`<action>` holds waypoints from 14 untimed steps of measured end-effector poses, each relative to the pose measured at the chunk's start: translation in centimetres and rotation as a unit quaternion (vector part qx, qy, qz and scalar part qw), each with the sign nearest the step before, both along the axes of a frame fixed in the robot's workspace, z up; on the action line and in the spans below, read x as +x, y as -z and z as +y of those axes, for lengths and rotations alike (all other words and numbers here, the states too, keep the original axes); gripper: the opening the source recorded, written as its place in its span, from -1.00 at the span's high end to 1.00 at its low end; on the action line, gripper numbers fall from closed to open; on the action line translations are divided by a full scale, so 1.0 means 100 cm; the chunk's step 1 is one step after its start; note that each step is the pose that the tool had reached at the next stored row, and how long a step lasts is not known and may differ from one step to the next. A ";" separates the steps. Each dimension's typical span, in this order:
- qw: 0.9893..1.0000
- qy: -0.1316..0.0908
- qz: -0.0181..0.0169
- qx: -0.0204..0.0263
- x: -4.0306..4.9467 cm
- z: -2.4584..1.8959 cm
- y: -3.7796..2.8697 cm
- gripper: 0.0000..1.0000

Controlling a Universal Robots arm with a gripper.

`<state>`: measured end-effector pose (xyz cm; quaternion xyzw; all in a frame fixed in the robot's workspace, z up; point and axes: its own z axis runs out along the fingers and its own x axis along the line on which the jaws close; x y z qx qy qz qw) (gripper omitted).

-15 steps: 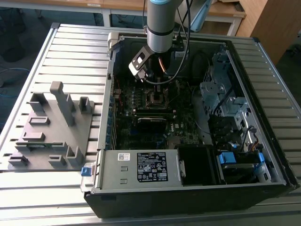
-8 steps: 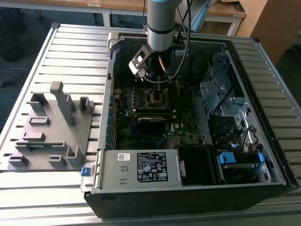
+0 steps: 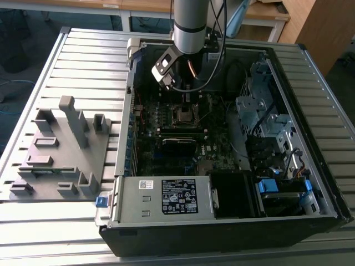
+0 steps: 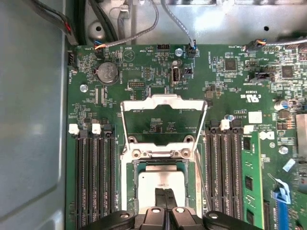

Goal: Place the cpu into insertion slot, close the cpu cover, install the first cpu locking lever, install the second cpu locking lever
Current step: 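Close the cpu cover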

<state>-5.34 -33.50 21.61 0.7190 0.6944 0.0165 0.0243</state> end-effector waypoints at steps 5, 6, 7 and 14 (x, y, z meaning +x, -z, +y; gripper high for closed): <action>1.000 0.000 0.000 0.000 0.0000 0.0000 -0.0057 0.80; 1.000 0.000 0.000 0.000 0.0000 0.0000 -0.0057 0.80; 1.000 0.000 0.000 0.000 0.0000 0.0000 -0.0058 0.80; 1.000 0.000 0.000 0.000 0.0000 0.0000 -0.0077 0.80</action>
